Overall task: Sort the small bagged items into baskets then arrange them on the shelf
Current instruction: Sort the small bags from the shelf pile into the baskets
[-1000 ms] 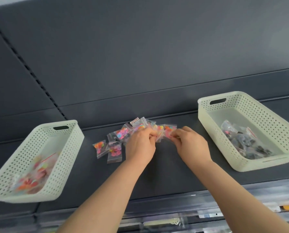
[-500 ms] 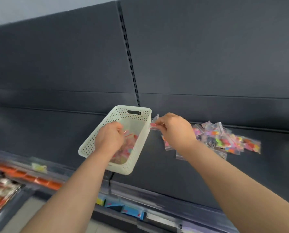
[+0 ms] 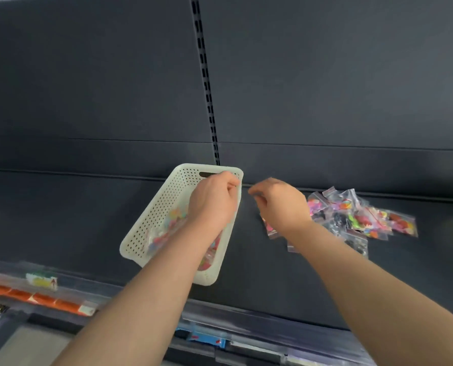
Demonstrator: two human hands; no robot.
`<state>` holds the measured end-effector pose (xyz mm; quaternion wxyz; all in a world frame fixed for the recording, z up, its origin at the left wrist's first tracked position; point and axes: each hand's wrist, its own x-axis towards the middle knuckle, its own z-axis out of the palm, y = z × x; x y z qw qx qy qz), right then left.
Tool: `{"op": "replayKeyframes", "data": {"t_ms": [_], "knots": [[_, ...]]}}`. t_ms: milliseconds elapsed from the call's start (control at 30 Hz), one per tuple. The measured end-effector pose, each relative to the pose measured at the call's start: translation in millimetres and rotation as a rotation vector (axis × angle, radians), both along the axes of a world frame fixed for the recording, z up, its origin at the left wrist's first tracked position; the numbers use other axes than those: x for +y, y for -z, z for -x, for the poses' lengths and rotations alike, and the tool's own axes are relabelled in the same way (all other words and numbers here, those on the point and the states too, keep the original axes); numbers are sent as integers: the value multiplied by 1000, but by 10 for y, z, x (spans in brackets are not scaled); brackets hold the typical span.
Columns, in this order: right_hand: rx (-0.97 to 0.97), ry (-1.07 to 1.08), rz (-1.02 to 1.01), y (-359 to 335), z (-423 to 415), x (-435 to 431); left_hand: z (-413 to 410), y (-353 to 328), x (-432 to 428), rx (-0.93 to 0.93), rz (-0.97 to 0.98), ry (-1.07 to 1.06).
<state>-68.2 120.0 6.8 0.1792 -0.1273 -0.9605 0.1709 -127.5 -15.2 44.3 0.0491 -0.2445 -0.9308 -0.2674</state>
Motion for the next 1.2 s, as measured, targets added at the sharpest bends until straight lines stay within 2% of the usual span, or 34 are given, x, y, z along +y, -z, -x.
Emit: {"op": "replayKeyframes", "data": {"t_ms": [100, 167, 300, 467, 600, 833, 1100, 1200], "knots": [[-93, 155, -12, 71, -320, 365, -131, 104, 357, -40, 24, 123], [-161, 230, -38, 102, -526, 528, -206, 221, 555, -85, 107, 187], [-238, 224, 12, 189, -772, 545, -252, 521, 698, -122, 317, 179], [-262, 168, 75, 376, -837, 470, -273, 707, 648, -89, 375, 178], [-267, 159, 62, 408, -908, 499, -368, 767, 641, -42, 356, 144], [-197, 176, 15, 412, -1071, 583, -489, 721, 645, -79, 249, 91], [-90, 296, 24, 389, -1204, 708, -603, 610, 707, -80, 136, 26], [-75, 199, 23, 370, -1174, 639, -625, 608, 703, -83, 131, 8]]}}
